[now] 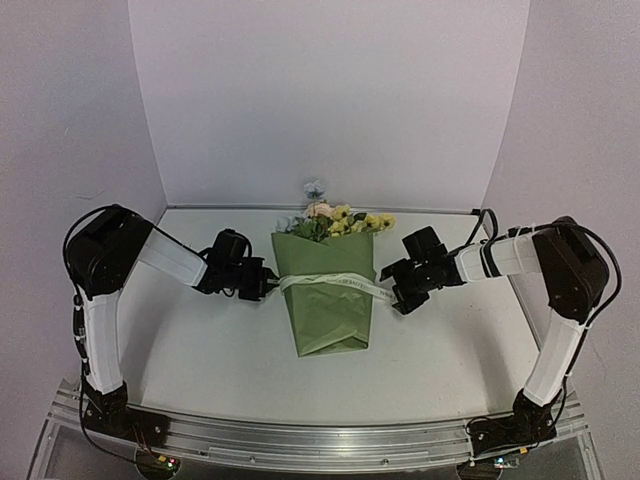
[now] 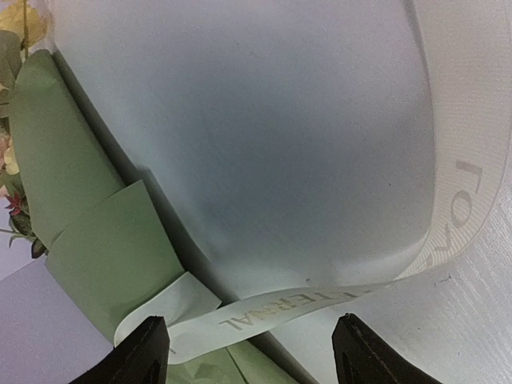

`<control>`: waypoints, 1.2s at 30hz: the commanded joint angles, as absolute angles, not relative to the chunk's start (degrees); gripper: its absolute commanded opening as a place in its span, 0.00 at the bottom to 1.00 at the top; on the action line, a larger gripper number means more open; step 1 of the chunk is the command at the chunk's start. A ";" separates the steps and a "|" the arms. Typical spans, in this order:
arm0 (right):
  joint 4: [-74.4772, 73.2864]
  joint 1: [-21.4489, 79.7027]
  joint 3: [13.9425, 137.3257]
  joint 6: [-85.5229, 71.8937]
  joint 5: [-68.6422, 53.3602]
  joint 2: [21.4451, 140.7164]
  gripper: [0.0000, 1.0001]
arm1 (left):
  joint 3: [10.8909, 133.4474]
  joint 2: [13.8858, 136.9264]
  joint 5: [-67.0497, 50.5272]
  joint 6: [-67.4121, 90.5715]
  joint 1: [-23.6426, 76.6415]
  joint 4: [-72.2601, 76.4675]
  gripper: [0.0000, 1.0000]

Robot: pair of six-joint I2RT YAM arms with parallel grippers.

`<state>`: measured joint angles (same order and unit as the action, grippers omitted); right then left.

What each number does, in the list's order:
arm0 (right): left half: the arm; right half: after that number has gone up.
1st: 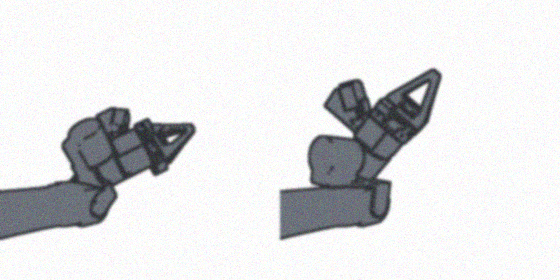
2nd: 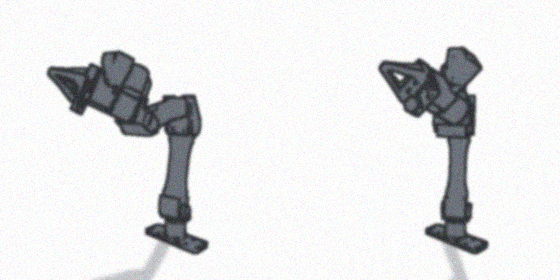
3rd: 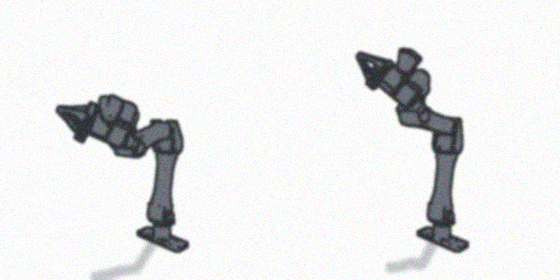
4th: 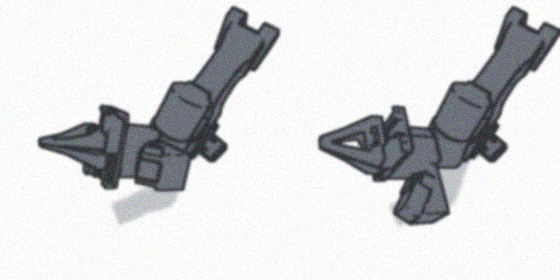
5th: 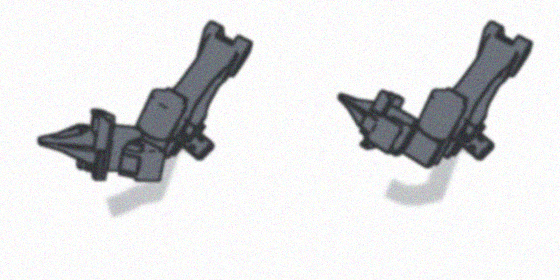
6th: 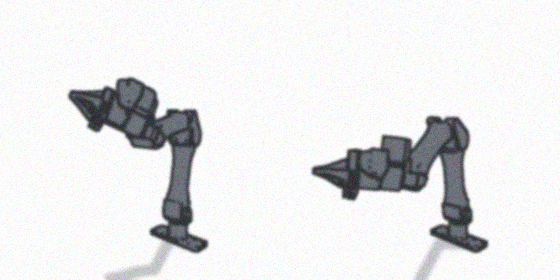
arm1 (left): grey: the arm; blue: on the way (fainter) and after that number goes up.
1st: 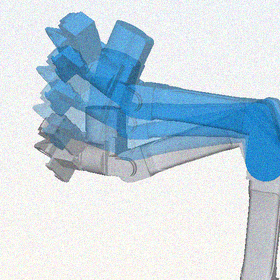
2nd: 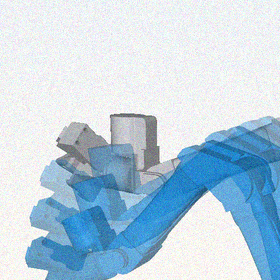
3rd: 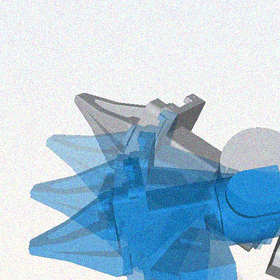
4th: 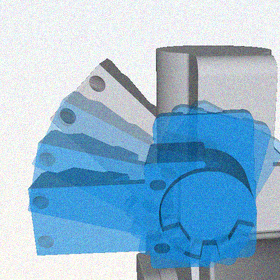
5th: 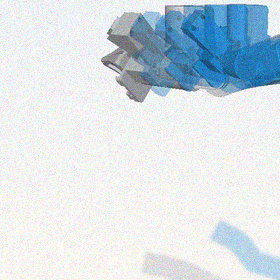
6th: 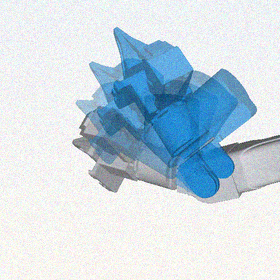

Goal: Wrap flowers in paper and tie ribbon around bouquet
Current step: Tie the ribbon around the folded bouquet.

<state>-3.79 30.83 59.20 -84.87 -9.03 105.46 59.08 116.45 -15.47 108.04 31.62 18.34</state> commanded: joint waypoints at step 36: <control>-4.07 30.04 60.92 -80.00 1.21 107.90 0.00 | 59.28 109.20 -12.01 83.73 26.98 9.74 0.00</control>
<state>-0.36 30.57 60.42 -84.29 -4.45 110.49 59.11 113.38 -14.89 89.84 28.18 12.51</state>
